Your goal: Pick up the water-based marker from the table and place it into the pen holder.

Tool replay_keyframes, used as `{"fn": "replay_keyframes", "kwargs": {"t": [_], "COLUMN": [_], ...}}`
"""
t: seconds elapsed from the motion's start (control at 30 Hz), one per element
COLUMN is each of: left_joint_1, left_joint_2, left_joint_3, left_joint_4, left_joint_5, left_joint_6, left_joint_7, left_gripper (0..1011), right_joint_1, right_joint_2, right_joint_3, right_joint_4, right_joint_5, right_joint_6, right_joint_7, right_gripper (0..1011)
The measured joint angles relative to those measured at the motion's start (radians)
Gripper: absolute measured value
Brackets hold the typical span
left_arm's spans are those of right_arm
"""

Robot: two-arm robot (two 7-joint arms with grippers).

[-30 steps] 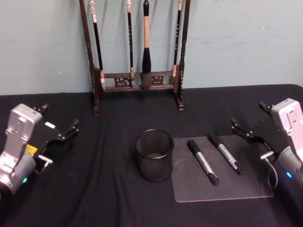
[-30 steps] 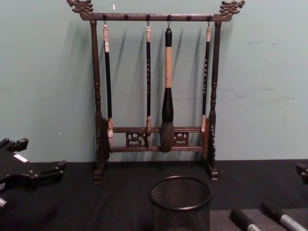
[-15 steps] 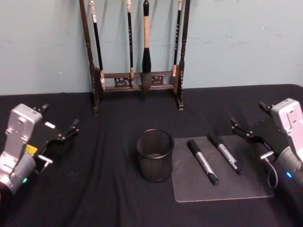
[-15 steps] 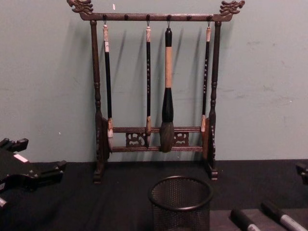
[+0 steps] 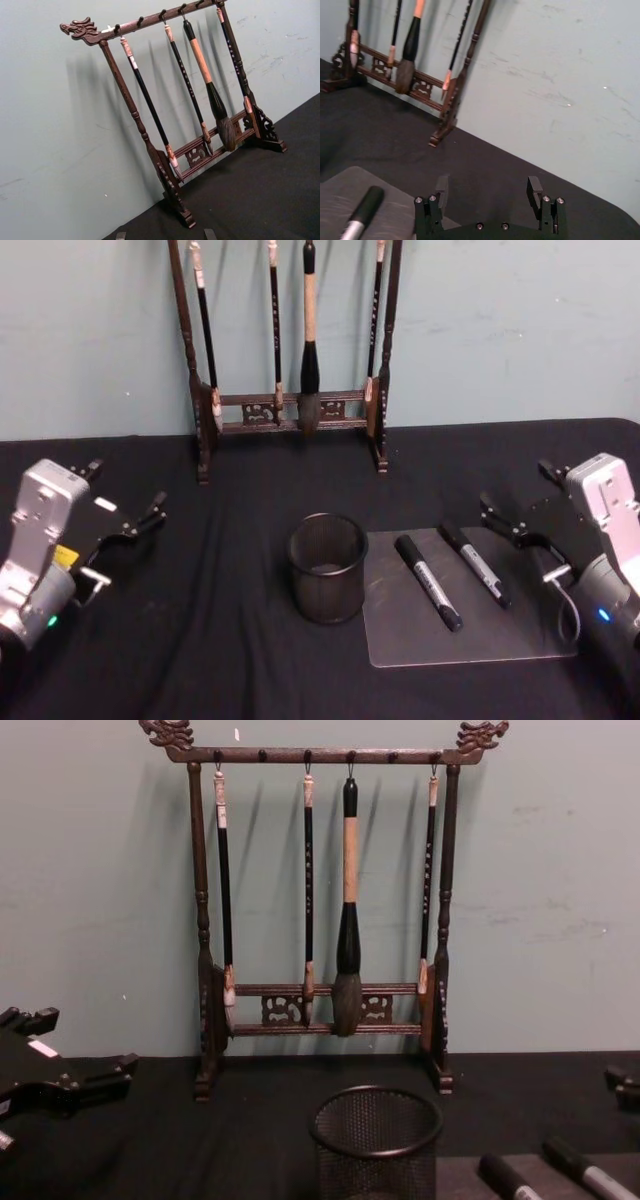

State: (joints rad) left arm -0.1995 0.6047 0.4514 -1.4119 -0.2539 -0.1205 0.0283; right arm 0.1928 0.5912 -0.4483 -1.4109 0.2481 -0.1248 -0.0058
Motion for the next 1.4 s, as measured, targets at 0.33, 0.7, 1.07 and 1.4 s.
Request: {"fn": "replay_keyframes", "kwargs": {"t": [0.33,0.7,1.07,1.4], "left_joint_1": [0.0,0.0,0.0,0.0], "left_joint_2": [0.0,0.0,0.0,0.0], "left_joint_3": [0.0,0.0,0.0,0.0], "left_joint_4": [0.0,0.0,0.0,0.0], "left_joint_5": [0.0,0.0,0.0,0.0], "left_joint_6": [0.0,0.0,0.0,0.0], "left_joint_7": [0.0,0.0,0.0,0.0], "left_gripper": [1009,1009,1009,1009], "right_joint_1": [-0.001,-0.01,-0.007,-0.004], "right_joint_2": [-0.031,-0.058,-0.078,-0.088], "right_joint_3": [0.021,0.057,0.071,0.065], "right_joint_4": [-0.002,-0.016,-0.02,-0.007], "right_joint_5": [0.038,0.113,0.137,0.104], "right_joint_6": [0.015,0.12,0.237,0.275], "right_joint_7": [0.079,0.148,0.202,0.225], "right_gripper": [1002,1002,1003,1002]}}
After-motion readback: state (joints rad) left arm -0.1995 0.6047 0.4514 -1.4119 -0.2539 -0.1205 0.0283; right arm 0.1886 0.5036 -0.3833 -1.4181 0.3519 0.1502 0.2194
